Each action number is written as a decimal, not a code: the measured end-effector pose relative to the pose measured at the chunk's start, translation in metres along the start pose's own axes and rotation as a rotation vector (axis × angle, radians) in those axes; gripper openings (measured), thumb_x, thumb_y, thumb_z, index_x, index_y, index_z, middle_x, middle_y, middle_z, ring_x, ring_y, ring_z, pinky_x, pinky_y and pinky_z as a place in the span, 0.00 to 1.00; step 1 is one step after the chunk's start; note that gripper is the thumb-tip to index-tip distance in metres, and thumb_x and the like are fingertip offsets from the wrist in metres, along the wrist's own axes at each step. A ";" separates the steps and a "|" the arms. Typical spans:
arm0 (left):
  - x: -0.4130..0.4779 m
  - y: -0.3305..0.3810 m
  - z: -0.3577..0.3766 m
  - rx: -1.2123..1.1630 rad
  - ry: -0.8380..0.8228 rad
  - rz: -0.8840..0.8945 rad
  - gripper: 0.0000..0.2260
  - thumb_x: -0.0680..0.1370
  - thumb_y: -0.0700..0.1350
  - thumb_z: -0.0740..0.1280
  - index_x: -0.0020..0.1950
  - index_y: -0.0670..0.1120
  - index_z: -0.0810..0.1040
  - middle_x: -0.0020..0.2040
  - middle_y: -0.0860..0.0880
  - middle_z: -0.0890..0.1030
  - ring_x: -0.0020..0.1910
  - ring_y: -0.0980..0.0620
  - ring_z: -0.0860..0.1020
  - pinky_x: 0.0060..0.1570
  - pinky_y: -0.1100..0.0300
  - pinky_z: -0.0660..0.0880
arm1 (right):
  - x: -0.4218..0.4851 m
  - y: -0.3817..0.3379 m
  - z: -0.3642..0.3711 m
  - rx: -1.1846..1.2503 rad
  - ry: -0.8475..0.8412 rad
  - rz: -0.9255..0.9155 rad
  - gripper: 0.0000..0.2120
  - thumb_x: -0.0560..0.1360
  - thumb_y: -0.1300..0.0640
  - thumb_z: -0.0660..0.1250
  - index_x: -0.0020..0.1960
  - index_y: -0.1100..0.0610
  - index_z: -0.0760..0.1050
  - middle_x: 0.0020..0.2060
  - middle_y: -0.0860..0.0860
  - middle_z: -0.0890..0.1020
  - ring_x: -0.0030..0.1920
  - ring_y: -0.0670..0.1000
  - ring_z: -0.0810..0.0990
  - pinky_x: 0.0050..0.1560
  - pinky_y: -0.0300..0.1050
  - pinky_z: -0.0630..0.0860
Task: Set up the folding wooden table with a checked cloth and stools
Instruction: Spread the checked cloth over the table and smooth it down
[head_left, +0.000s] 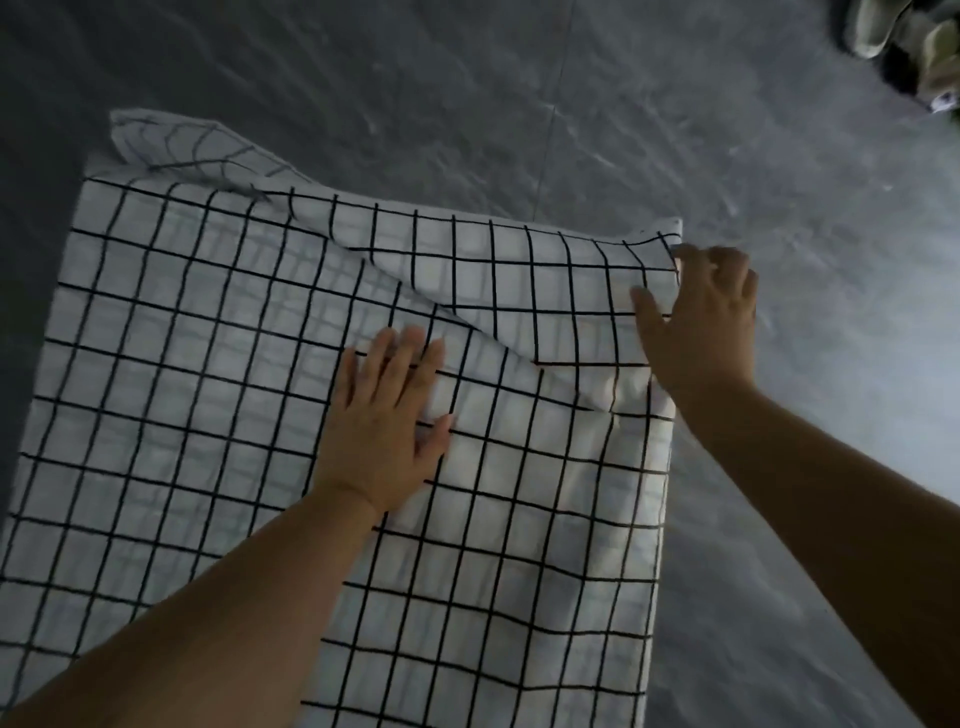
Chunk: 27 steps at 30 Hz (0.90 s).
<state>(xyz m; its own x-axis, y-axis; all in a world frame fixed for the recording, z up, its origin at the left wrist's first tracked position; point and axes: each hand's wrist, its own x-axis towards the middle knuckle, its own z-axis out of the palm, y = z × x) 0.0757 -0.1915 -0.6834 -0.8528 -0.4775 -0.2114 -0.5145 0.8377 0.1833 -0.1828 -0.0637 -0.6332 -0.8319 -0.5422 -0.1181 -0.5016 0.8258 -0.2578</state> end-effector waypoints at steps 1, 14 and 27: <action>0.000 0.000 -0.001 0.003 -0.007 -0.001 0.30 0.78 0.60 0.52 0.77 0.48 0.55 0.77 0.46 0.55 0.76 0.44 0.51 0.72 0.43 0.47 | 0.007 0.005 0.002 0.016 -0.026 0.062 0.24 0.76 0.48 0.63 0.69 0.55 0.66 0.64 0.58 0.67 0.64 0.59 0.66 0.61 0.53 0.68; 0.003 0.000 -0.005 -0.028 -0.031 -0.001 0.30 0.77 0.58 0.53 0.77 0.48 0.56 0.77 0.46 0.56 0.75 0.44 0.52 0.72 0.43 0.48 | 0.052 0.013 0.011 0.399 -0.187 0.340 0.13 0.76 0.47 0.61 0.51 0.53 0.80 0.42 0.51 0.81 0.43 0.51 0.78 0.44 0.45 0.72; 0.004 0.001 -0.004 -0.008 -0.056 -0.001 0.32 0.75 0.58 0.54 0.77 0.47 0.56 0.77 0.45 0.55 0.75 0.43 0.52 0.71 0.41 0.49 | 0.061 0.033 0.015 0.365 0.127 0.467 0.11 0.76 0.57 0.62 0.47 0.59 0.82 0.34 0.57 0.81 0.33 0.58 0.78 0.30 0.39 0.65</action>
<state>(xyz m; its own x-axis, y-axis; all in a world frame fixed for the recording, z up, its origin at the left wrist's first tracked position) 0.0717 -0.1937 -0.6800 -0.8463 -0.4623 -0.2647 -0.5159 0.8351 0.1909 -0.2461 -0.0719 -0.6627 -0.9775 -0.0944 -0.1885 0.0181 0.8530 -0.5215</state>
